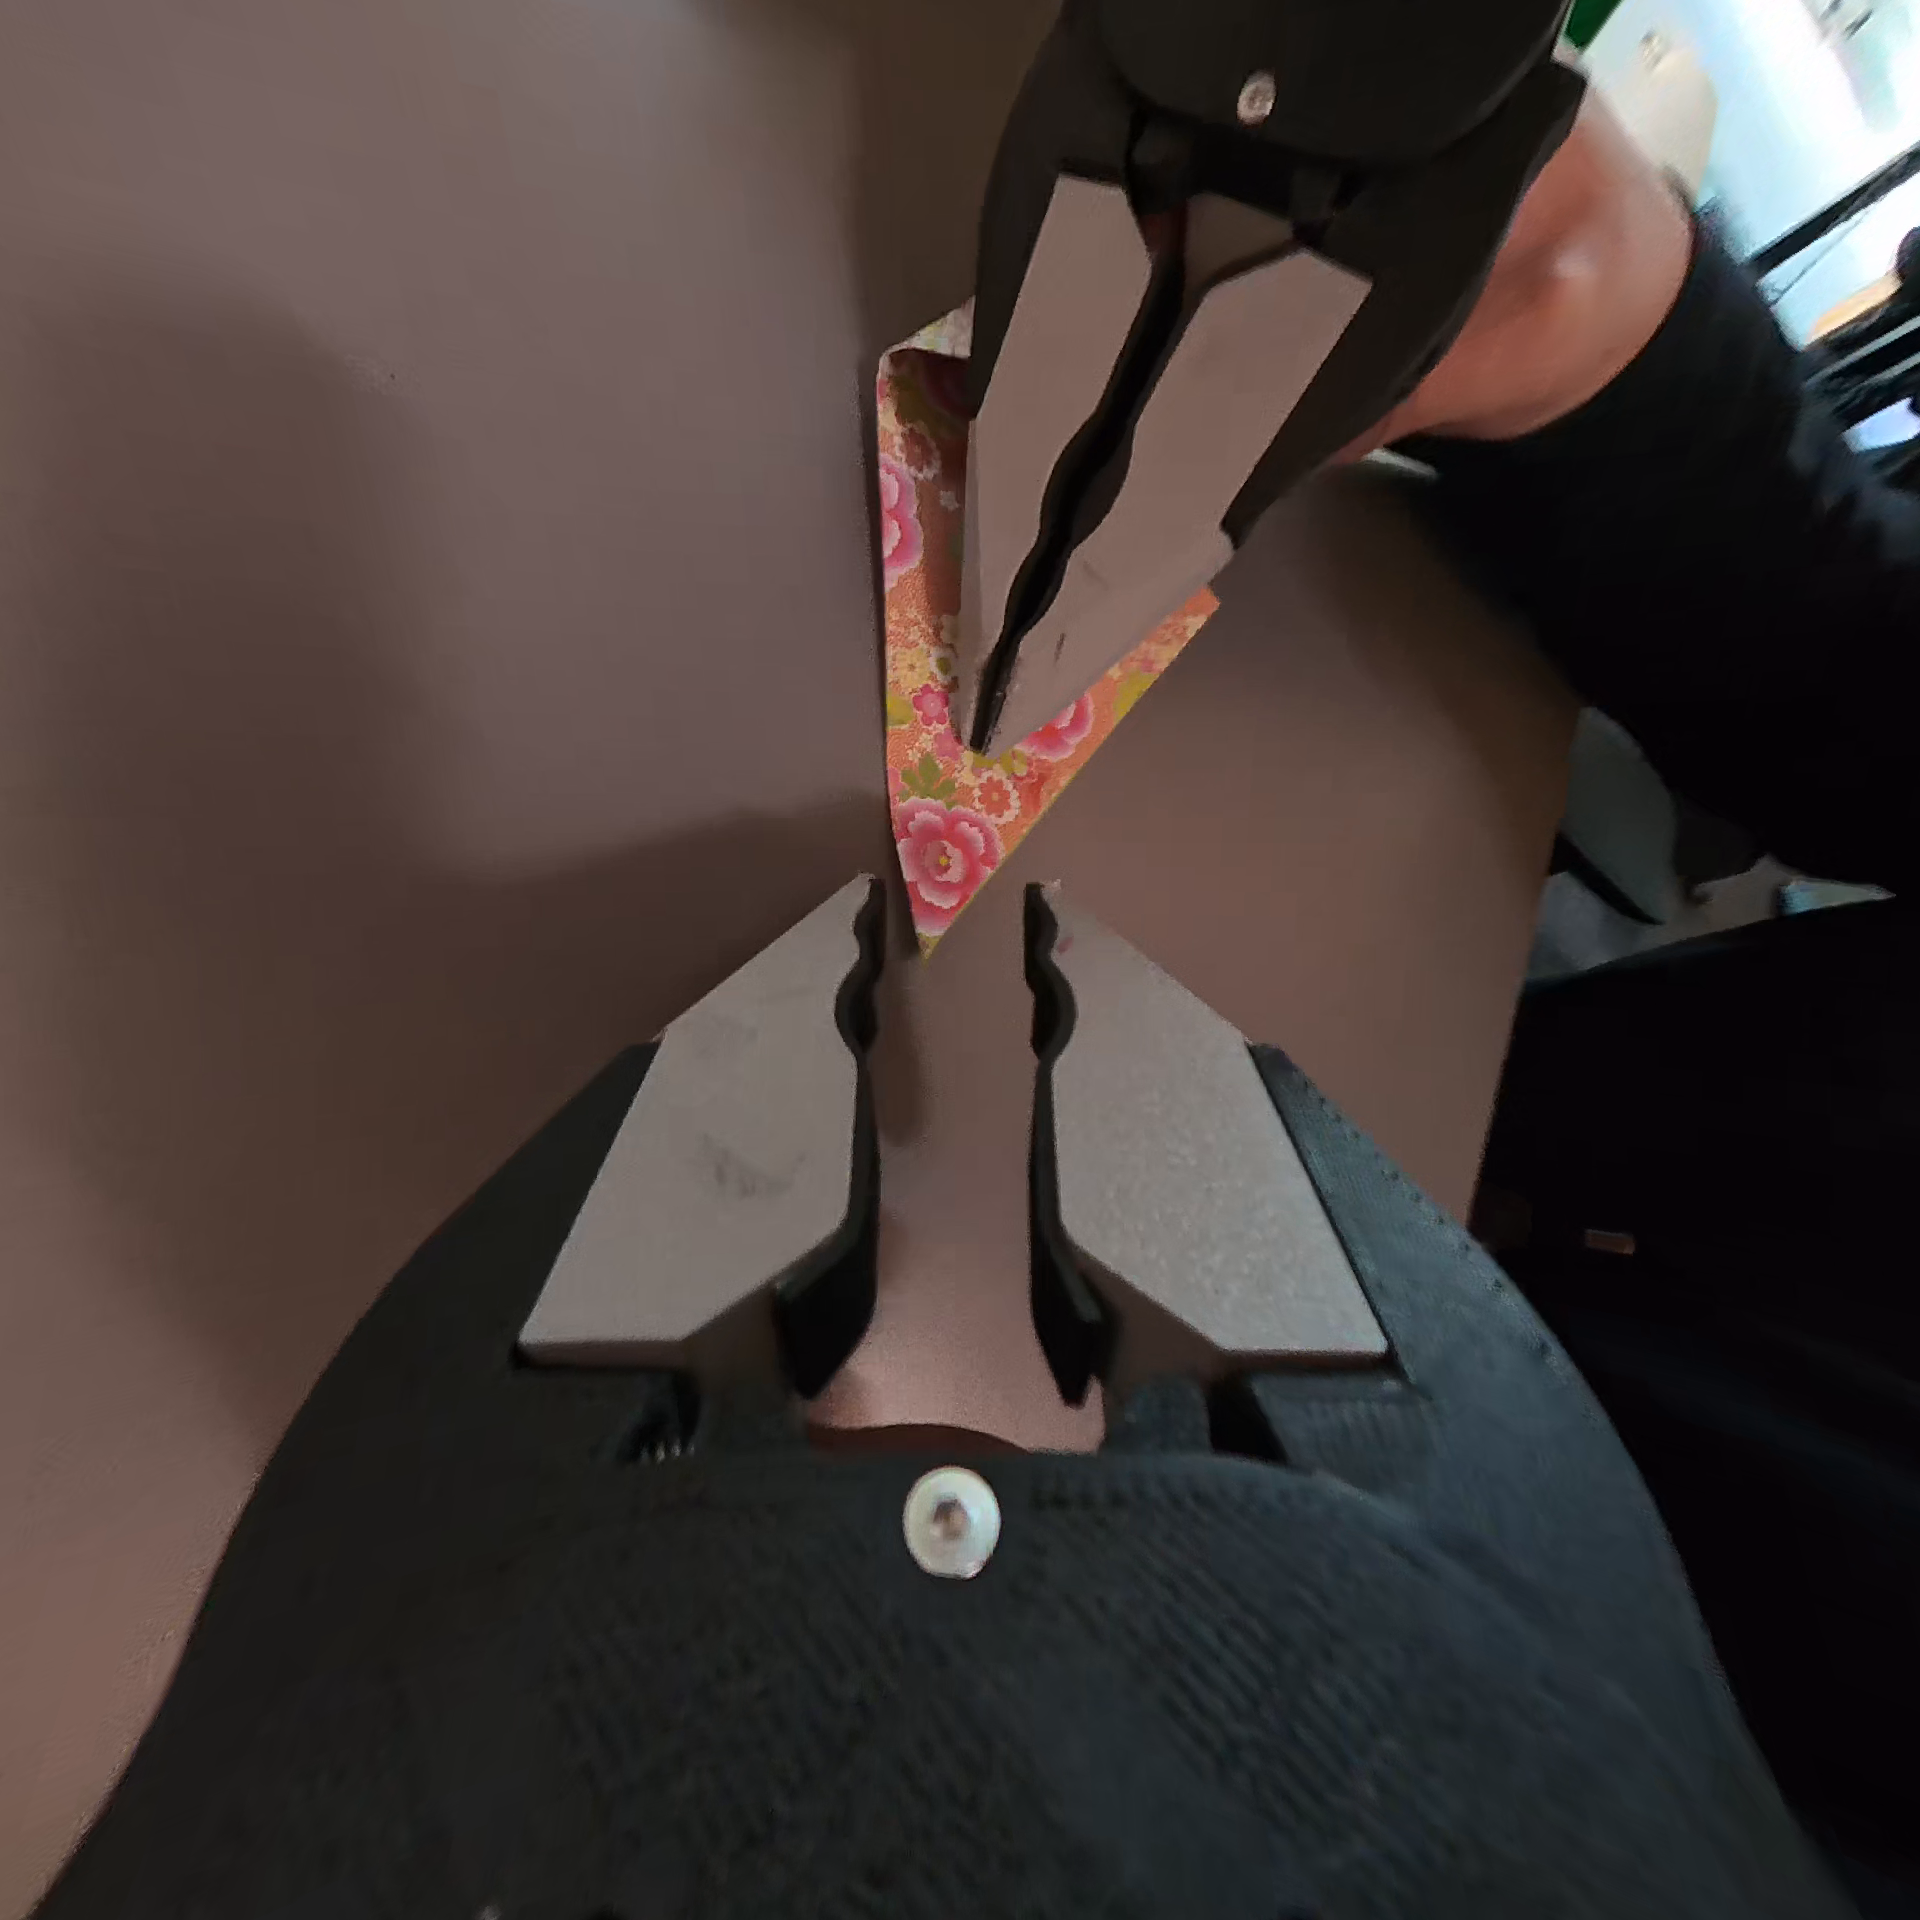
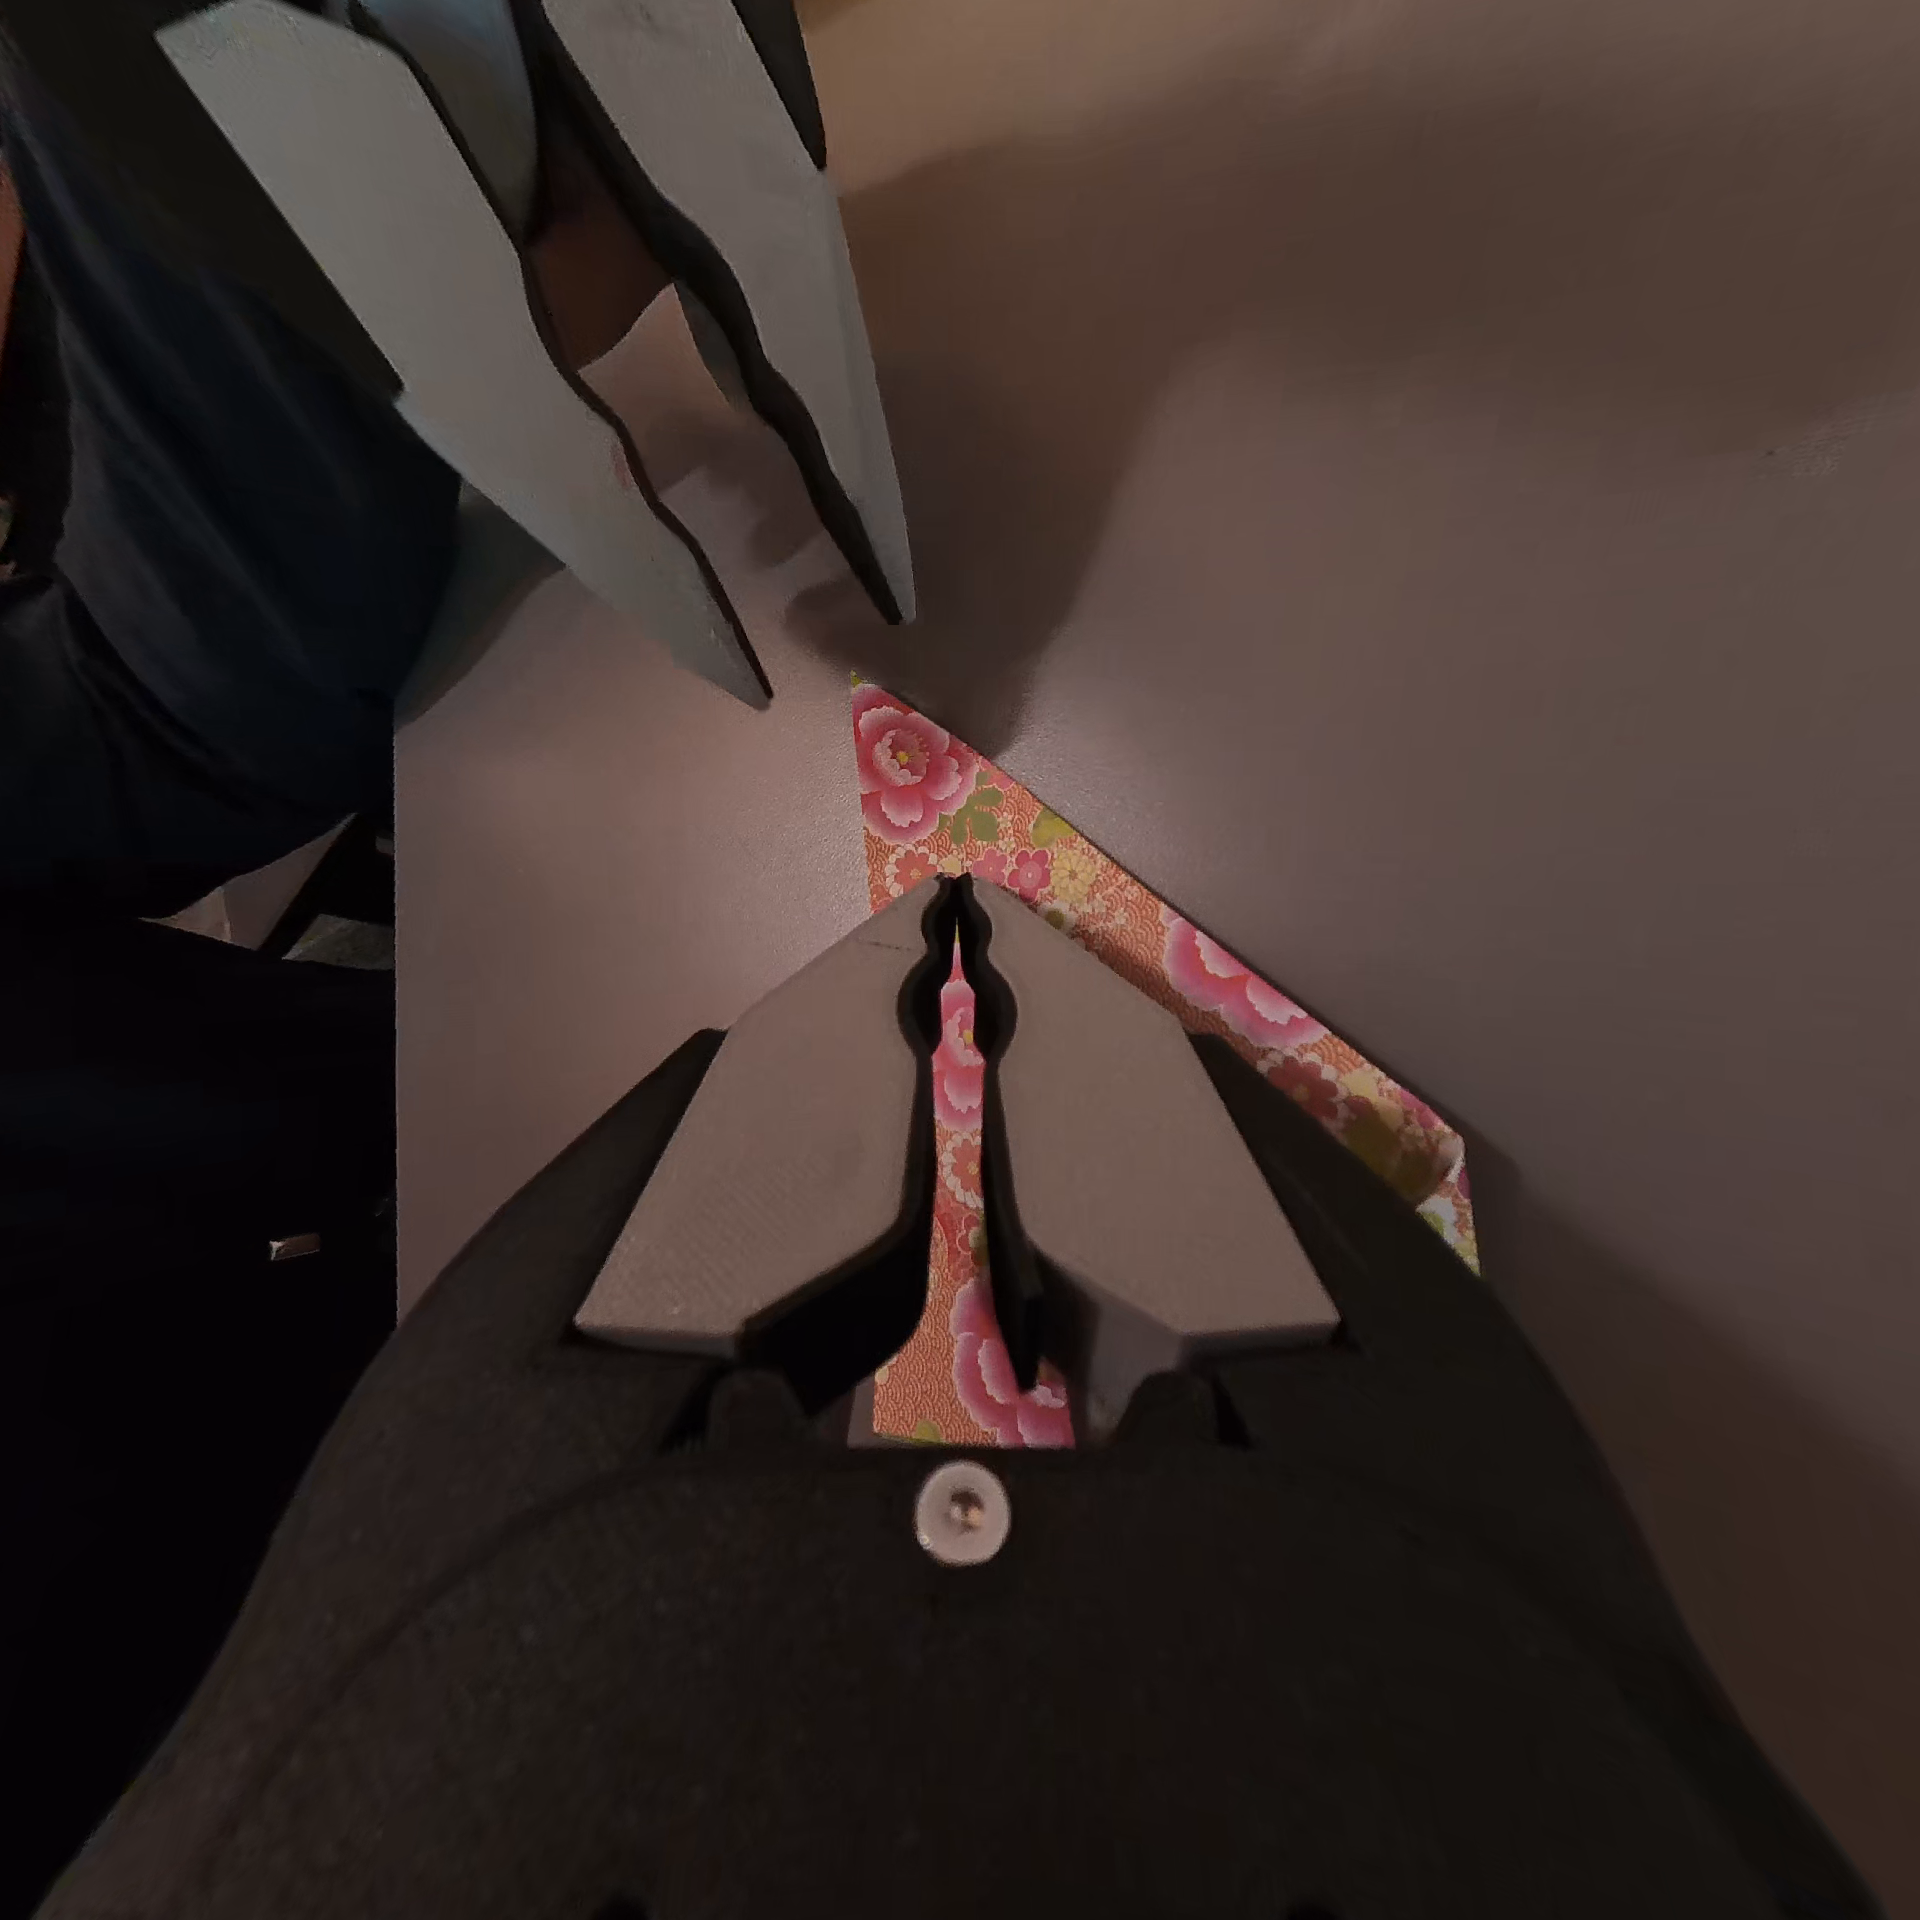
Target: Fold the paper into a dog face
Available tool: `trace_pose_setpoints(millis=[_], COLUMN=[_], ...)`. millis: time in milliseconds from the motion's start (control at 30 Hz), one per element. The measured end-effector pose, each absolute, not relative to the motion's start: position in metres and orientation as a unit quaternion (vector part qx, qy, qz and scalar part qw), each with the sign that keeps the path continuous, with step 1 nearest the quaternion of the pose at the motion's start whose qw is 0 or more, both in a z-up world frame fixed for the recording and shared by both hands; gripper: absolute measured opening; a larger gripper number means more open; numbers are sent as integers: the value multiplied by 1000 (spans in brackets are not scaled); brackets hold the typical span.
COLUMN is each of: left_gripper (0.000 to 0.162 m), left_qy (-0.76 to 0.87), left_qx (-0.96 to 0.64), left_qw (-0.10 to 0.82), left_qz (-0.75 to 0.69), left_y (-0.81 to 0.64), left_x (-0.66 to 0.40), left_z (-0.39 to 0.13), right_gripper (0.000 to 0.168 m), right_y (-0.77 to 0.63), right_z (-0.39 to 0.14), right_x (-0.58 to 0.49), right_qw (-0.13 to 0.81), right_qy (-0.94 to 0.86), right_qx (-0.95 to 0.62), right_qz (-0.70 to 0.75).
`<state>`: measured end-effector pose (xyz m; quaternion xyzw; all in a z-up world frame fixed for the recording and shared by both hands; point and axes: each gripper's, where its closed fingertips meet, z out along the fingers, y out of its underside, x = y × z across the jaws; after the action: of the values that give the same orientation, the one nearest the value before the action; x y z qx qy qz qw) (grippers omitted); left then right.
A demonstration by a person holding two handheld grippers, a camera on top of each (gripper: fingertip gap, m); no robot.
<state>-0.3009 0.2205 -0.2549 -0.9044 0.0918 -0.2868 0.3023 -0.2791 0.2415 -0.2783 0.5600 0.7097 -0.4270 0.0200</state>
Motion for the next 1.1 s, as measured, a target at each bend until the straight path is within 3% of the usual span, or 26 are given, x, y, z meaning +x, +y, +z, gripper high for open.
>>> trace_pose_setpoints(millis=[233,300,467,867,933,1100], left_gripper=[29,17,14,12,2,0], left_qy=[89,126,207,168,139,99], left_qx=[-912,-916,-915,-918,-922,-922], left_qw=[270,265,295,289,282,282], left_qz=[-297,-272,-180,-213,-227,-247], left_y=[207,201,203,208,211,220], left_x=[-302,-302,-306,-302,-303,-305], left_z=[-267,-273,-276,-275,-277,-277], right_gripper=[0,0,0,0,0,0], right_y=[241,241,241,242,242,243], right_z=[-278,-278,-278,-278,-278,-278], right_x=[-279,-279,-279,-277,-277,-274], right_qw=[25,28,30,30,31,23], right_qy=[706,704,701,701,695,687], right_qx=[561,561,561,566,573,595], right_qz=[-431,-435,-438,-433,-433,-417])
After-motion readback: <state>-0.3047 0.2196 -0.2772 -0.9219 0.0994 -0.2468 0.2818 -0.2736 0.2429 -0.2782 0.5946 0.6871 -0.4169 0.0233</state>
